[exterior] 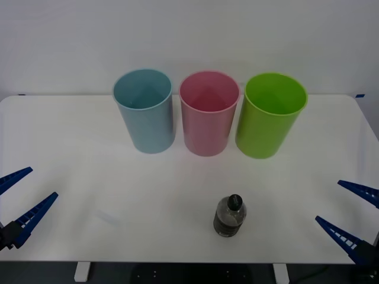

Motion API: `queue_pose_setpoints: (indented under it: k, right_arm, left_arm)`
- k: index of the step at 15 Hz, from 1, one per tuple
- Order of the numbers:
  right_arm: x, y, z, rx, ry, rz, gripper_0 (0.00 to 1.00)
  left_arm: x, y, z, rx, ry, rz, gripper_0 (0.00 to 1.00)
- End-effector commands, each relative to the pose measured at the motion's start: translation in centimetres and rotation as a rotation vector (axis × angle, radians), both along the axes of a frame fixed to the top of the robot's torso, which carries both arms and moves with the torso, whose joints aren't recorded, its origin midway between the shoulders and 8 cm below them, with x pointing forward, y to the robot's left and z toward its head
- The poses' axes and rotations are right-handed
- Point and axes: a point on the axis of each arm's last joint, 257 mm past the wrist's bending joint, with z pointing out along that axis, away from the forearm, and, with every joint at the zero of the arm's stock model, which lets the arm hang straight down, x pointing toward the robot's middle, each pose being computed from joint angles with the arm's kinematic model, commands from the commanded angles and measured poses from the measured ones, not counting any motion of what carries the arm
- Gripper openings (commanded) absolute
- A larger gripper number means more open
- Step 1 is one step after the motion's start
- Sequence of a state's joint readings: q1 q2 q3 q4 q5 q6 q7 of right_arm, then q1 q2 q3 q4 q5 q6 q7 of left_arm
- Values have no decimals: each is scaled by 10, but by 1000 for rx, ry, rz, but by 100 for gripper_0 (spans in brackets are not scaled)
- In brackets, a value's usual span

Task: Grasp the object on the table and drop it into the matching bin: aluminum can to the light blue bin, PET bottle to the pink bin.

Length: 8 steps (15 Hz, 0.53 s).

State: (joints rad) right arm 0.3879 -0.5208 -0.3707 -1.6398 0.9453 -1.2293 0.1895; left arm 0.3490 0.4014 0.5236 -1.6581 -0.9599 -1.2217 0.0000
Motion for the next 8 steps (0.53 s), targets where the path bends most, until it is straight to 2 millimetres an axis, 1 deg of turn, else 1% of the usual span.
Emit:
queue_pose_setpoints:
  k: [1,4,8]
  right_arm:
    - [0,5,-17,-57,-17,34,100]
    - [0,16,-30,-91,-17,101,100]
    - [3,35,-50,-96,7,164,100]
  left_arm:
    - [0,0,0,0,0,0,100]
    - [0,0,0,0,0,0,100]
    - [0,0,0,0,0,0,100]
